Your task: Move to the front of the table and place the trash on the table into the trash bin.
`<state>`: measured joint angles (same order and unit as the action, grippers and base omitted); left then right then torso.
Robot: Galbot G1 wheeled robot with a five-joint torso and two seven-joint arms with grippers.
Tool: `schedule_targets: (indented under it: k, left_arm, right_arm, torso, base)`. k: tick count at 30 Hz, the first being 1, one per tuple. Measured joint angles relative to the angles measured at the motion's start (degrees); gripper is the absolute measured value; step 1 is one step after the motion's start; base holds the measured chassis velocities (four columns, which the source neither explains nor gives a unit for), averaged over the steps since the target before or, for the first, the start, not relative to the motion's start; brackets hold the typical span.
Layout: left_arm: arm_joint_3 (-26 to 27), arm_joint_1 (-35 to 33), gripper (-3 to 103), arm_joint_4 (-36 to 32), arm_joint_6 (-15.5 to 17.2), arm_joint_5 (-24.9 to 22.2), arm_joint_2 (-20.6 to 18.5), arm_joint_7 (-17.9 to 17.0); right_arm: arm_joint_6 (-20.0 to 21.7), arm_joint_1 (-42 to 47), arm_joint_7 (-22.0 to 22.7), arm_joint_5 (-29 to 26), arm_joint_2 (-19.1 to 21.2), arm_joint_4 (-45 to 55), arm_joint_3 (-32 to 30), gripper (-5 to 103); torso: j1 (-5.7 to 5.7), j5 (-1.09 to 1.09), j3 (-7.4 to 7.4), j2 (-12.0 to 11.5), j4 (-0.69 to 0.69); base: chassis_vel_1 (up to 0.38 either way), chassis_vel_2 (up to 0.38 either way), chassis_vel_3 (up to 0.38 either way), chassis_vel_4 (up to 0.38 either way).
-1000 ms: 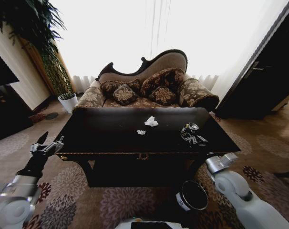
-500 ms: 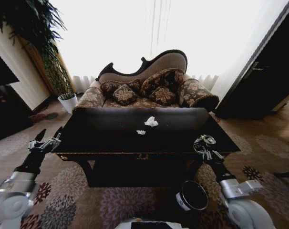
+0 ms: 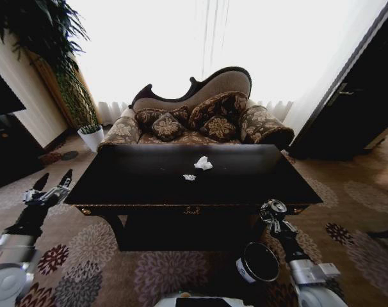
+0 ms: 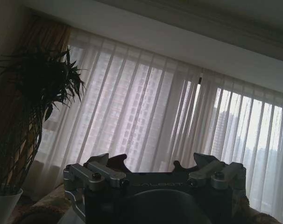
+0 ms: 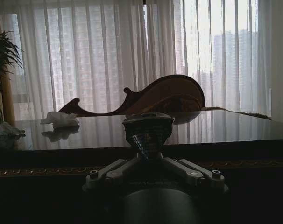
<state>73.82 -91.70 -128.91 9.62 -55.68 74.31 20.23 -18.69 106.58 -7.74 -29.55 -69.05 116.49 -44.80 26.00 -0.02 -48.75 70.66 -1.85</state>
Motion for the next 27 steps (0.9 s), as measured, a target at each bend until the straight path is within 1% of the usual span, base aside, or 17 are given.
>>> schedule_targets:
  k: [3,4,5,6,7,10,12,13,15,17,18,19,20,24,25,26,27]
  left_arm:
    - [0.1,-0.2,100,-0.1,0.0,0.0,0.0,0.0]
    - [0.1,-0.2,100,-0.1,0.0,0.0,0.0,0.0]
    - [0.3,-0.3,100,-0.2,0.0,0.0,-0.1,0.0]
    - [0.8,-0.5,100,-0.2,0.0,-0.4,-0.5,0.0]
    - [0.8,-0.5,100,-0.2,0.0,-0.4,-0.5,0.0]
    - [1.2,-0.5,100,-0.1,0.0,-0.6,-0.7,0.0]
    - [1.2,-0.6,100,-0.1,0.0,-0.6,-0.7,0.0]
    - [1.2,-0.6,100,-0.1,0.0,-0.6,-0.7,0.0]
    - [1.0,-0.7,100,-0.3,0.0,-0.4,-0.5,0.0]
    - [0.9,-0.8,100,-0.4,0.1,-0.2,-0.4,-0.1]
    - [0.9,-0.9,100,-0.5,0.2,0.0,-0.5,-0.2]
    - [0.9,-0.9,100,-0.5,0.2,0.0,-0.5,-0.2]
    - [0.9,-1.0,100,-0.6,0.2,0.1,-0.5,-0.4]
    - [1.3,-1.7,100,-1.4,0.2,-0.2,-0.8,-1.1]
    - [1.3,-1.7,100,-1.4,0.2,-0.2,-0.8,-1.1]
    - [1.8,-2.3,100,-1.8,0.3,-0.3,-1.1,-1.2]
    - [2.0,-2.5,100,-1.9,0.3,-0.4,-1.2,-1.2]
  right_arm:
    - [-2.6,-0.6,-2.4,2.1,0.3,-7.3,2.6,0]
    - [-2.6,-0.6,-2.4,2.1,0.3,-7.3,2.6,0]
    - [-3.7,-1.5,-3.1,3.2,0.5,-11.5,4.0,0]
    - [-4.8,-3.3,-3.8,5.3,0.9,-18.7,6.2,0]
    - [-4.8,-3.3,-3.8,5.3,0.9,-18.7,6.2,0]
    - [-4.3,-6.3,-4.0,6.9,1.6,-26.2,8.4,0]
    - [-4.1,-8.4,-4.0,7.9,2.2,-29.9,9.5,0]
    - [-4.1,-8.4,-4.0,7.9,2.2,-29.9,9.5,0]
    - [-4.0,-11.6,-4.0,9.4,3.6,-35.0,10.9,0]
    - [-4.4,-13.6,-4.0,10.9,4.6,-38.1,11.5,0]
    - [-5.6,-16.2,-4.2,13.1,5.8,-41.7,11.9,0]
    - [-5.6,-16.2,-4.2,13.1,5.8,-41.7,11.9,0]
    - [-6.3,-18.0,-4.3,14.1,6.6,-44.6,12.3,0]
    - [-6.8,-22.6,-4.3,14.6,8.5,-52.4,14.0,0]
    - [-6.8,-22.6,-4.3,14.6,8.5,-52.4,14.0,0]
    - [-6.9,-25.0,-4.3,14.8,8.9,-56.8,15.0,0]
    - [-6.9,-25.6,-4.2,14.8,8.9,-57.7,15.2,0]
  torso:
    - [0.00,0.00,0.00,0.0,-0.01]
    - [0.00,0.00,0.00,0.0,-0.01]
    - [0.00,0.01,0.00,0.0,-0.01]
    - [0.00,0.02,0.00,0.0,-0.01]
    - [0.00,0.02,0.00,0.0,-0.01]
    - [0.00,0.01,0.00,0.0,-0.01]
    - [0.00,0.02,0.00,0.0,-0.01]
    - [0.00,0.02,0.00,0.0,-0.01]
    - [0.00,0.01,0.00,0.0,0.00]
    - [0.01,0.02,0.00,0.0,-0.02]
    - [0.01,0.01,0.00,0.0,-0.01]
    - [0.01,0.01,0.00,0.0,-0.01]
    - [0.01,0.00,0.00,0.0,0.00]
    - [0.01,0.01,-0.01,0.0,-0.01]
    - [0.01,0.01,-0.01,0.0,-0.01]
    - [0.01,0.00,0.00,0.0,-0.02]
    - [0.01,0.01,0.00,0.0,-0.02]
  base:
    - [0.000,0.000,0.000,0.000]
    - [0.000,0.000,0.000,0.000]
    - [0.000,0.000,0.000,0.000]
    - [0.000,0.000,0.000,0.000]
    - [0.000,0.000,0.000,0.000]
    - [0.000,0.000,0.000,0.000]
    - [0.000,0.000,0.000,0.000]
    - [0.000,0.000,0.000,0.000]
    - [0.000,0.000,0.000,0.000]
    - [0.000,0.000,0.000,0.000]
    - [0.000,0.000,0.000,0.000]
    - [0.000,0.000,0.000,0.000]
    - [0.000,0.000,0.000,0.000]
    - [0.000,0.000,0.000,0.000]
    - [0.000,0.000,0.000,0.000]
    - [0.000,0.000,0.000,0.000]
    - [0.000,0.000,0.000,0.000]
